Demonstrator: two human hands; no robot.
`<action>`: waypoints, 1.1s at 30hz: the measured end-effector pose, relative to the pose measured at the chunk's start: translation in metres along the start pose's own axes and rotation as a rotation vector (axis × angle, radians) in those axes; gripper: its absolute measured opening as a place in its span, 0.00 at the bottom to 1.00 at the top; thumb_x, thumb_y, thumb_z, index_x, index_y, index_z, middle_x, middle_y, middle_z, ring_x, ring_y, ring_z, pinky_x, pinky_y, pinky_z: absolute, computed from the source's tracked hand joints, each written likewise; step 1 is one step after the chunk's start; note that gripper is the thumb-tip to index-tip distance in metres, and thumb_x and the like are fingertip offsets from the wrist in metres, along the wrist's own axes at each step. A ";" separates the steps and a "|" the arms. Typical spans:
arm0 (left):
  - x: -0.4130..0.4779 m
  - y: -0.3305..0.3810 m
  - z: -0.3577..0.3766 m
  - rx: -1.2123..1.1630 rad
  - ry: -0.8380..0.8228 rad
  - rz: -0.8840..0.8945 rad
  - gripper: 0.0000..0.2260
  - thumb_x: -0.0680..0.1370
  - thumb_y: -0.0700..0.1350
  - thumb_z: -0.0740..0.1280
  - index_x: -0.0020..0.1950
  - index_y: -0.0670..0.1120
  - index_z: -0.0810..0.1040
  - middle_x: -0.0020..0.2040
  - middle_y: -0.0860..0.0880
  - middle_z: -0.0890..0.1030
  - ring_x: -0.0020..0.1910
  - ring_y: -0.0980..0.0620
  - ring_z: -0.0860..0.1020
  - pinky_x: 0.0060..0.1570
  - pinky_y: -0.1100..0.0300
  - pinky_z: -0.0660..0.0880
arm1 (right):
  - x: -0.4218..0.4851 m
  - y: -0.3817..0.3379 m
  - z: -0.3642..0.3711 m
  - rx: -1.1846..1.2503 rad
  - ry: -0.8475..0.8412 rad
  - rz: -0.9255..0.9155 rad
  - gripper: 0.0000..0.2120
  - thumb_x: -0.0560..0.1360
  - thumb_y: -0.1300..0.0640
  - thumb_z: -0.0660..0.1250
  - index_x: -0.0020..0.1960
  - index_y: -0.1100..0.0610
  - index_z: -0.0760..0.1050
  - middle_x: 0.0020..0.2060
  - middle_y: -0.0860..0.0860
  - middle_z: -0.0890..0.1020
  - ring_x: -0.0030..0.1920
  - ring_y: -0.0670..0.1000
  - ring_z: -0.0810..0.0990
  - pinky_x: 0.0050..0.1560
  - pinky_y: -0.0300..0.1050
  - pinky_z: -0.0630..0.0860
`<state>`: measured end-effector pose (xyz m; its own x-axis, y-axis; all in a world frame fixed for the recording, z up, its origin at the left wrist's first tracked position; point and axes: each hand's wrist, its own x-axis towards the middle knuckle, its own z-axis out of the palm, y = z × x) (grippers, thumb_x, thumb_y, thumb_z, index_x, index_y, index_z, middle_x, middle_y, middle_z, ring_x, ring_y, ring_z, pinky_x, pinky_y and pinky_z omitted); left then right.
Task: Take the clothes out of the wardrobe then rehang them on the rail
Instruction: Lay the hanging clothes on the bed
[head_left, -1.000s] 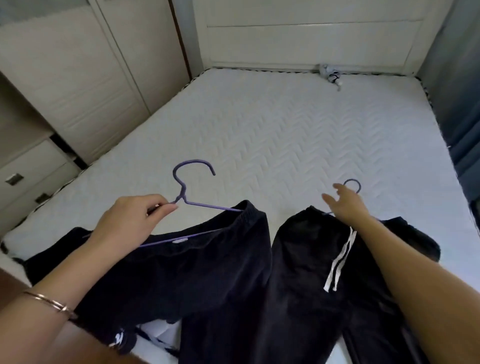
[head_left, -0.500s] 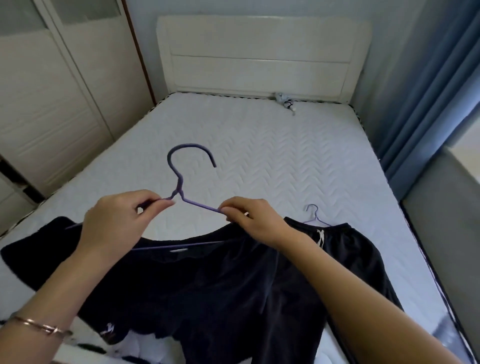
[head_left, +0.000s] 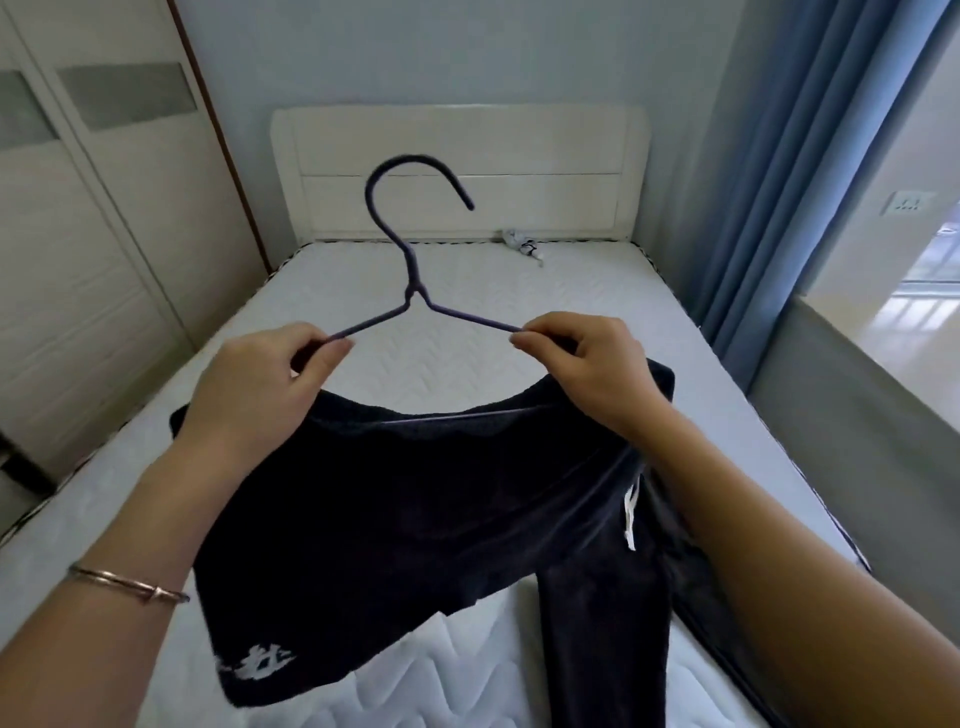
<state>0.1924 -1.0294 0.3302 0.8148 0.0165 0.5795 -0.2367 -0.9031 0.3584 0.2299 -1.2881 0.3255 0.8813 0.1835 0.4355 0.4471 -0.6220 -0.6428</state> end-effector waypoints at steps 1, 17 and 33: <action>-0.006 -0.004 0.005 0.033 -0.030 0.001 0.14 0.77 0.51 0.62 0.44 0.41 0.80 0.33 0.45 0.79 0.32 0.46 0.73 0.30 0.58 0.63 | -0.007 0.003 -0.006 -0.026 0.011 0.020 0.10 0.74 0.47 0.66 0.47 0.51 0.82 0.27 0.42 0.75 0.31 0.46 0.72 0.37 0.44 0.70; 0.029 0.060 0.050 -0.253 -0.223 0.057 0.12 0.72 0.52 0.68 0.34 0.46 0.77 0.26 0.49 0.74 0.31 0.62 0.74 0.32 0.74 0.66 | -0.027 0.052 -0.101 -0.133 0.047 0.187 0.09 0.71 0.45 0.68 0.42 0.51 0.80 0.31 0.47 0.83 0.33 0.53 0.81 0.44 0.52 0.81; -0.017 -0.020 0.396 0.176 -0.938 -0.400 0.13 0.77 0.44 0.54 0.53 0.50 0.78 0.56 0.49 0.80 0.55 0.46 0.76 0.54 0.54 0.71 | -0.009 0.359 0.090 -0.505 -0.588 0.713 0.16 0.77 0.52 0.57 0.64 0.51 0.72 0.62 0.52 0.76 0.63 0.55 0.73 0.63 0.50 0.67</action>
<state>0.3927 -1.1817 0.0237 0.9197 0.0563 -0.3886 0.1616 -0.9563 0.2438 0.3965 -1.4446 0.0339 0.9109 -0.0936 -0.4018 -0.2007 -0.9514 -0.2334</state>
